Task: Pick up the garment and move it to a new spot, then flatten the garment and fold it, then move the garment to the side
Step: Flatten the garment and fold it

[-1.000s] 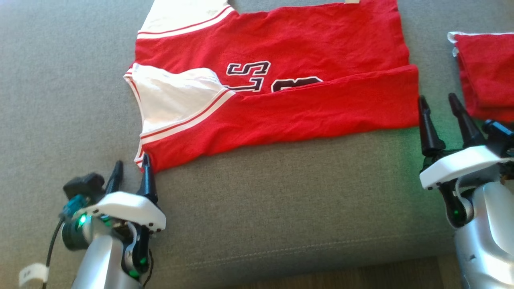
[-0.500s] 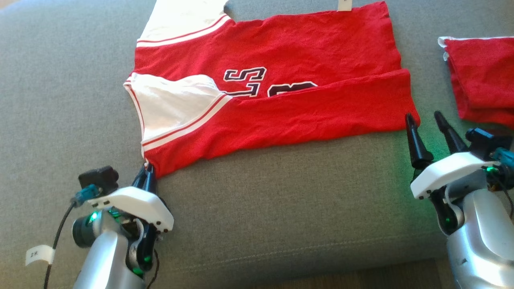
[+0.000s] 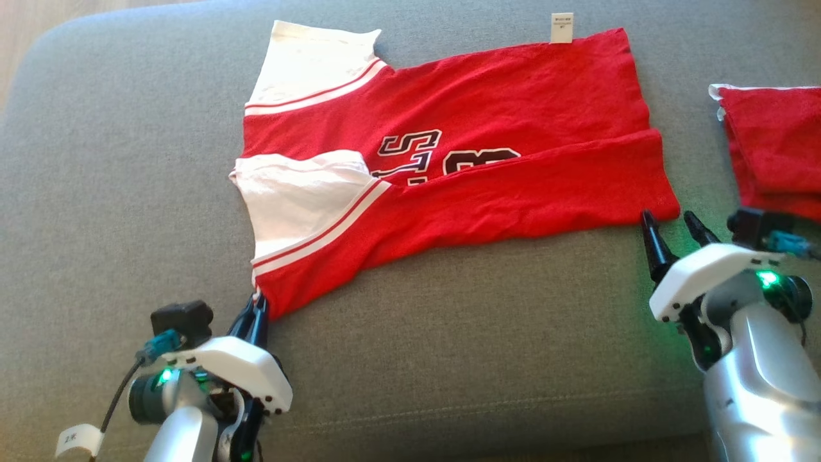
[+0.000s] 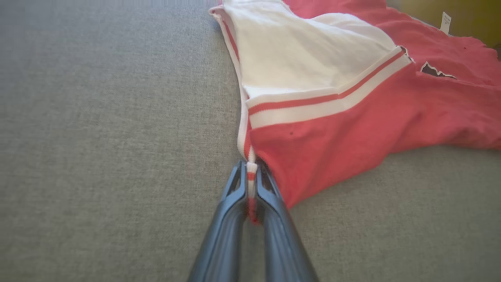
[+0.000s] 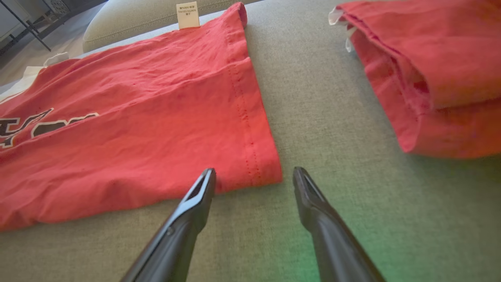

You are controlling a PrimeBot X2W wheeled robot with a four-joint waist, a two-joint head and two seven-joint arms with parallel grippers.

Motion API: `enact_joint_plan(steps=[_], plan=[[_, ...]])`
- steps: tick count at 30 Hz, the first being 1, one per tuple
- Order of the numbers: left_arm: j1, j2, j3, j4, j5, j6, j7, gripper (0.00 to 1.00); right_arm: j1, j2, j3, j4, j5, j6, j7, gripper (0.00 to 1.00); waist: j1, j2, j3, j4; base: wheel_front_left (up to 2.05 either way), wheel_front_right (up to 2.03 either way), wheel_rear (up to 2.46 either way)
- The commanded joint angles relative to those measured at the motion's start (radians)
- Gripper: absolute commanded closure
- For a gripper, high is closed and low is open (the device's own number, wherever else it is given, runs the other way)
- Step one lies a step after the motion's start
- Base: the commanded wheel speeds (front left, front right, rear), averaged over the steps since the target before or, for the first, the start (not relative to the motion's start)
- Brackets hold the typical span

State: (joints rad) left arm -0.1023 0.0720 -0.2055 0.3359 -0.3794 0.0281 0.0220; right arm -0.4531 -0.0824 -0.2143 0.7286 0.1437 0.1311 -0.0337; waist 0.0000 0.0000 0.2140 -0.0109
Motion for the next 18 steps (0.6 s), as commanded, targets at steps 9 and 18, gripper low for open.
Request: enact_joint_plan(steps=[9,18], plan=[[-0.054,0.051,0.025,-0.043,0.032,0.020,-0.008,1.00,-0.087,0.000,-0.023,0.092,-0.077,0.000,0.037,1.00,0.0000,0.0000,0.017,0.024,0.00,0.00,0.00],[-0.027,0.087,0.032,-0.045,0.026,0.016,-0.009,1.00,0.000,-0.038,0.043,0.023,0.008,0.000,0.059,1.00,0.0000,0.0000,-0.017,0.005,0.00,0.00,0.00]])
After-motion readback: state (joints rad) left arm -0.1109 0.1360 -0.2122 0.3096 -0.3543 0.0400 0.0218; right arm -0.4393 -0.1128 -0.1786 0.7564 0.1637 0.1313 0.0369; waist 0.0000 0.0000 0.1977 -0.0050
